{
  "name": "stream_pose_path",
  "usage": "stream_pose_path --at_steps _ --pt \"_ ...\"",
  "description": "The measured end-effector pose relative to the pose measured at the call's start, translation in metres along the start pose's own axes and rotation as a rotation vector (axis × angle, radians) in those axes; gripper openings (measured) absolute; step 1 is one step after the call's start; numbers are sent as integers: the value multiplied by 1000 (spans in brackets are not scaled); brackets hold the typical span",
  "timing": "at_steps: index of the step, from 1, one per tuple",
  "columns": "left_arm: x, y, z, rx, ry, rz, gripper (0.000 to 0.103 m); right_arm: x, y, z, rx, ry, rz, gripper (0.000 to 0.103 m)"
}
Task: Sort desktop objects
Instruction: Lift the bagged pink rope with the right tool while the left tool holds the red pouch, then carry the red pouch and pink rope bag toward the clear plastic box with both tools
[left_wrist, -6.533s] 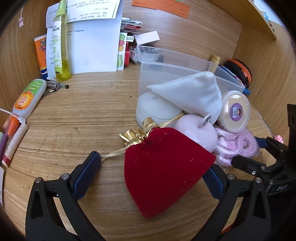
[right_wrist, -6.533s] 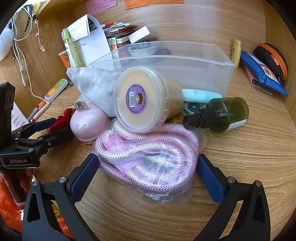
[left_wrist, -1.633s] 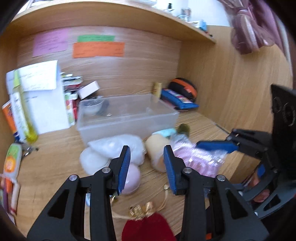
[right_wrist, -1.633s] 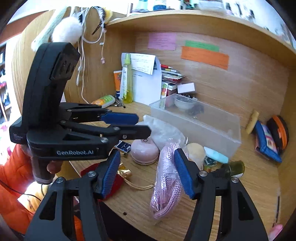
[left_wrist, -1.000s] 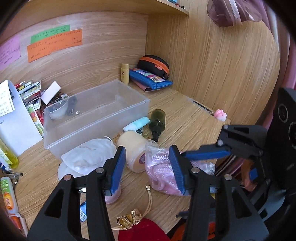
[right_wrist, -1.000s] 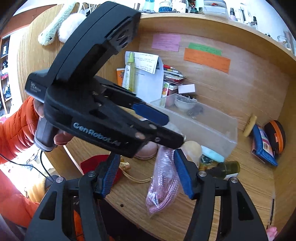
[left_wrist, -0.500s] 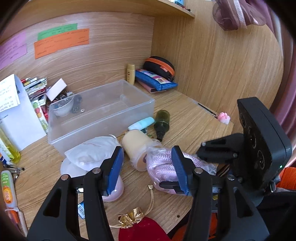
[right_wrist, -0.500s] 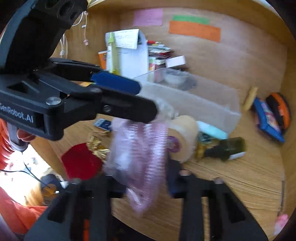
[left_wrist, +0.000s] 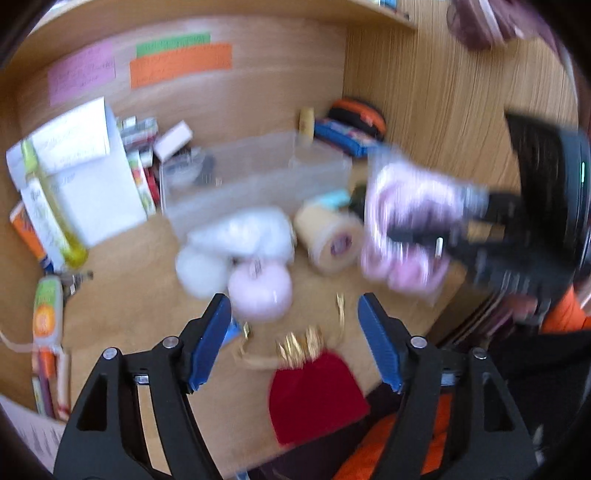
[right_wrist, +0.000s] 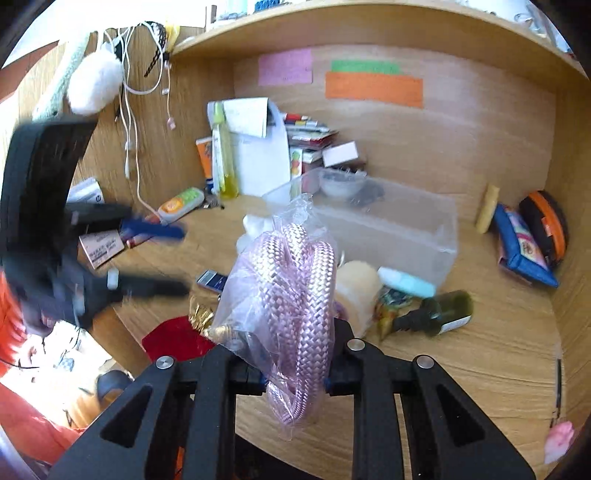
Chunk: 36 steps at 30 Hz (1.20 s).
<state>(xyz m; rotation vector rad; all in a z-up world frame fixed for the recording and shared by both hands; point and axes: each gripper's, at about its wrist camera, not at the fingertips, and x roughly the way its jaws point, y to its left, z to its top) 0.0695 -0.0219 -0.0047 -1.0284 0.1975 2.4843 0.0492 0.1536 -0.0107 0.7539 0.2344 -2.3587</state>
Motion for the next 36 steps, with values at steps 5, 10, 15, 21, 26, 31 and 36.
stream_pose_path --at_steps 5,10,15,21,26,31,36 --pt "22 -16 -27 12 85 19 80 -4 -7 -2 34 -2 9 18" --pt "43 -22 -35 1 113 41 83 1 -9 -10 45 25 13 18" --pt "67 -16 -46 -53 130 60 80 -1 -12 -16 55 32 15 18" --pt "70 -8 -53 -127 84 51 53 -6 -16 -18 77 28 26 18" --pt "66 -8 -51 -137 54 82 46 -13 -19 -16 74 10 16 18" --pt "56 -15 -47 -125 1 94 45 -18 -23 -11 83 -6 10 18" --pt "38 -19 -34 -97 -72 107 45 -22 -28 -2 80 -26 3 18"
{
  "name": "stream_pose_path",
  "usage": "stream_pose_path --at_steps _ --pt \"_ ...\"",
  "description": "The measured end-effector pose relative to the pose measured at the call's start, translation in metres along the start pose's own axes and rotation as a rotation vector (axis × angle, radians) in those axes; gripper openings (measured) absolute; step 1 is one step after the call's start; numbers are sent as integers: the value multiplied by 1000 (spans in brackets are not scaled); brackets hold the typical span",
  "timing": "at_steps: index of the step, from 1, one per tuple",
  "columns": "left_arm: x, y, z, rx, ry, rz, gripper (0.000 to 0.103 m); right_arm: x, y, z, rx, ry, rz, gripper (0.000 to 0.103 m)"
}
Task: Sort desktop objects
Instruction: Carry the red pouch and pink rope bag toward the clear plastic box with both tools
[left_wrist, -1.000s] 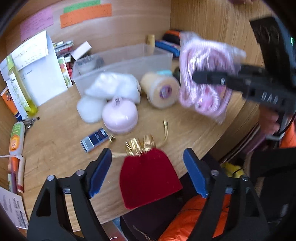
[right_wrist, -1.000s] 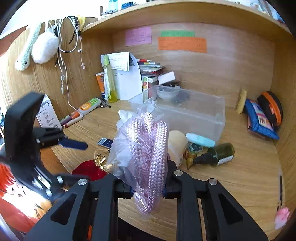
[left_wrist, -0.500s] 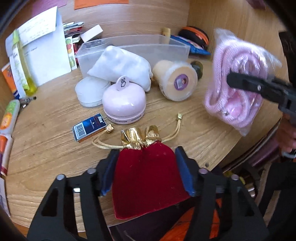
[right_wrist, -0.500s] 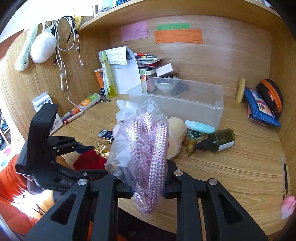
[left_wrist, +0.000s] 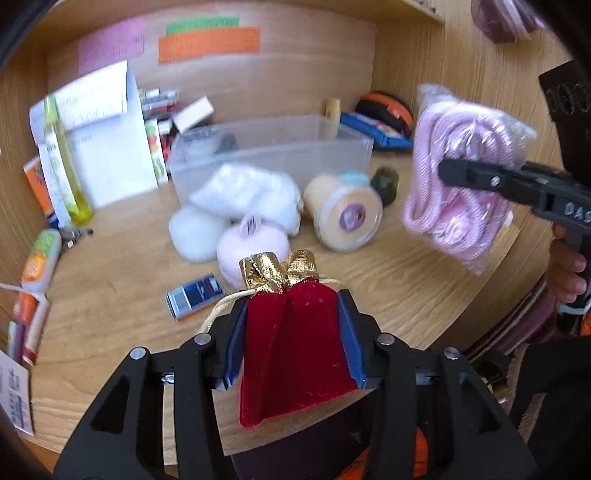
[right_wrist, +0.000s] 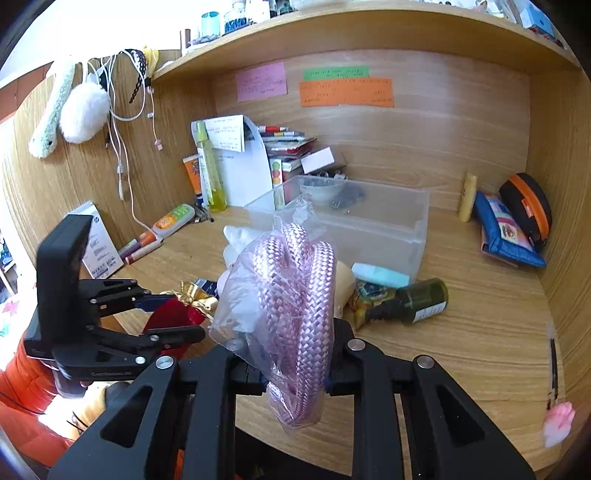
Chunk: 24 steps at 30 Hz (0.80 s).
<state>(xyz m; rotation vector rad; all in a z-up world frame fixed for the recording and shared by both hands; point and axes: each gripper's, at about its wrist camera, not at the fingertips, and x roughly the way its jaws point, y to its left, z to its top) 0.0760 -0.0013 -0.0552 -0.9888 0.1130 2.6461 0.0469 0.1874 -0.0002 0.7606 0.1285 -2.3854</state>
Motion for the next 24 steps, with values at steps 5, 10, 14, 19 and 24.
stream_pose_path --at_steps 5,10,14,19,24 --pt "-14 1 21 15 -75 0 45 -3 -4 13 2 -22 3 18" --pt "-20 8 43 12 -135 5 45 -5 -9 28 -5 -45 -6 18" --pt "-23 15 59 5 -174 7 45 -1 -14 38 -5 -52 -14 18" --pt "-26 25 78 -15 -215 -13 45 -1 -19 53 -3 -71 -13 18" --pt "-29 33 96 -21 -258 -10 45 -7 -23 72 -19 -110 -33 18"
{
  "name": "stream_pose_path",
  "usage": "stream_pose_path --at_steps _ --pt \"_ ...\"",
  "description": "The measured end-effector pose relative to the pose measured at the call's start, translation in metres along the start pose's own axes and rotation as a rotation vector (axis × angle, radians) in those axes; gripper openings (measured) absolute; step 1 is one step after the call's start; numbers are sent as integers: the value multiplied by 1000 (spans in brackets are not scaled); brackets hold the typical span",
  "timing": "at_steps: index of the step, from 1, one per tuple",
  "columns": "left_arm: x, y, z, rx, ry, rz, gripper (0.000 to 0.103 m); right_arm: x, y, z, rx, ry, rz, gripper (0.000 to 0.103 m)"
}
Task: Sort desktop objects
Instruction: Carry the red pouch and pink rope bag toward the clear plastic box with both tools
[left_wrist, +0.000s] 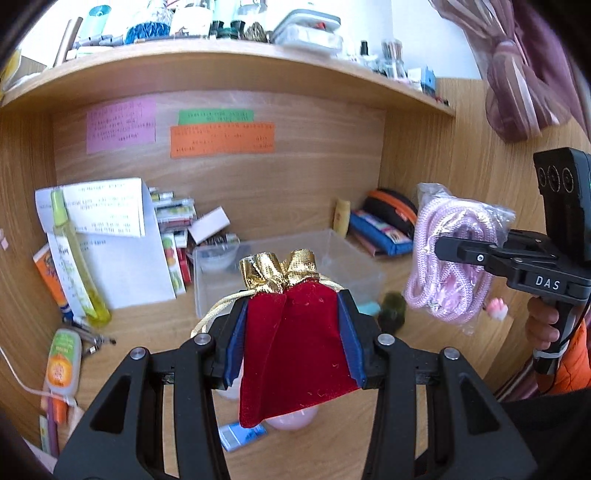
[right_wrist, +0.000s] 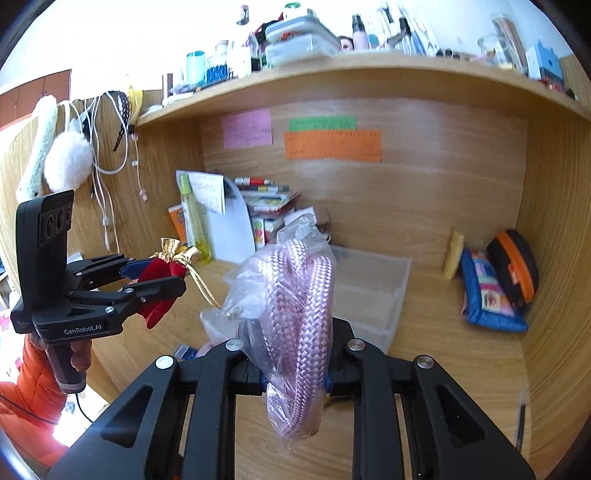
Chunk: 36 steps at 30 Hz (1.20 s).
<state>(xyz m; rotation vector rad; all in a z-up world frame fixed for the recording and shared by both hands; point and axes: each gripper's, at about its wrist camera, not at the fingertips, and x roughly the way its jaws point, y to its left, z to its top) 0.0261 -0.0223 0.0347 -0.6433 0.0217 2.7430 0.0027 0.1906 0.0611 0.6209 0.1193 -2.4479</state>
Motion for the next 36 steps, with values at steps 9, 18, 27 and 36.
stream_pose_path --at_steps 9,18,27,36 --pt "10 16 28 -12 -65 3 45 9 -12 31 -10 -41 -20 18" --pt "40 33 50 -23 -76 -10 45 37 -23 53 -12 -51 -10 18" --pt "77 49 65 -64 -49 -28 45 81 -25 67 -8 -31 11 18" --pt "122 56 68 -96 6 -48 45 134 -39 64 34 34 36 18"
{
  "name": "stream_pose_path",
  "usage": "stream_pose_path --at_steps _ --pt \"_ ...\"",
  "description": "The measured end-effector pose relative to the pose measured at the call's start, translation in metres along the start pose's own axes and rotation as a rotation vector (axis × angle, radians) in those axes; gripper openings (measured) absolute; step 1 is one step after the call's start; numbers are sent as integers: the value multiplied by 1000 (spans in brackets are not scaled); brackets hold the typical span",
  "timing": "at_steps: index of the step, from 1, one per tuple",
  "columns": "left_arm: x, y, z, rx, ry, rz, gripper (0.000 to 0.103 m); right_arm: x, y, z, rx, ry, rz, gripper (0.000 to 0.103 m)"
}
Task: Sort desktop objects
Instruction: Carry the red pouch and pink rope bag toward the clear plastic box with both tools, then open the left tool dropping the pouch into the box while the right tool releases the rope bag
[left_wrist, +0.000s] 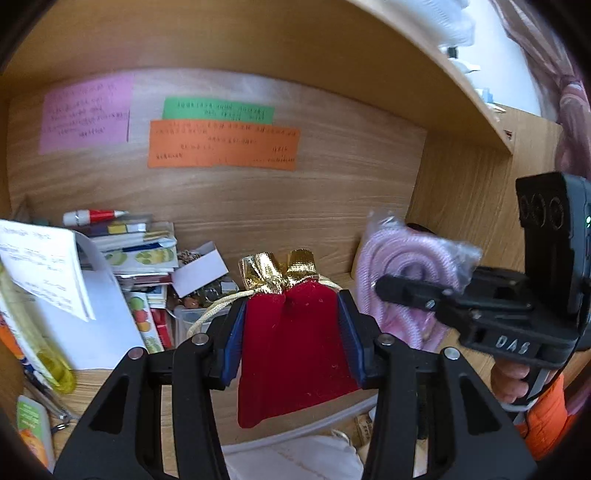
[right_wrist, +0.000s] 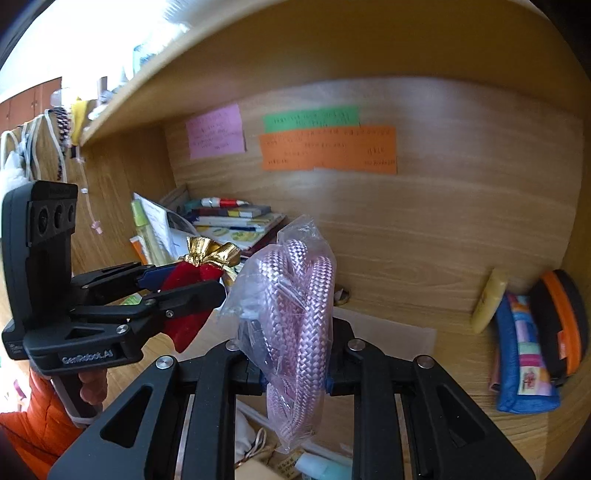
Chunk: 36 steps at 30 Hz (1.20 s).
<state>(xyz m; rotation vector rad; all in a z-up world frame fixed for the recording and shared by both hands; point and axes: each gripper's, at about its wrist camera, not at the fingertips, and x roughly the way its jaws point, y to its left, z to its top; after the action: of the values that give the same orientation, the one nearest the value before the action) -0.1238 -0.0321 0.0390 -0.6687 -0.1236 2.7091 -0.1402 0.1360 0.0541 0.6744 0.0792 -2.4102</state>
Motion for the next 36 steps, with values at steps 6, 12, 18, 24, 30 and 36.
stream_pose_path --at_steps 6,12,18,24,30,36 --pt "32 9 -10 -12 79 24 45 34 -20 -16 57 65 -21 18" --pt "53 15 -23 -22 159 8 45 55 -30 -31 71 119 -10 18" --pt "60 14 -32 -12 200 18 46 68 -35 -44 77 173 -15 21" --pt "68 10 -39 14 226 34 51 80 -30 -48 49 201 -59 22" --pt "69 12 -42 16 225 50 57 78 -25 -47 9 177 -111 26" --pt "66 13 -41 13 199 68 68 72 -28 -45 22 151 -120 46"
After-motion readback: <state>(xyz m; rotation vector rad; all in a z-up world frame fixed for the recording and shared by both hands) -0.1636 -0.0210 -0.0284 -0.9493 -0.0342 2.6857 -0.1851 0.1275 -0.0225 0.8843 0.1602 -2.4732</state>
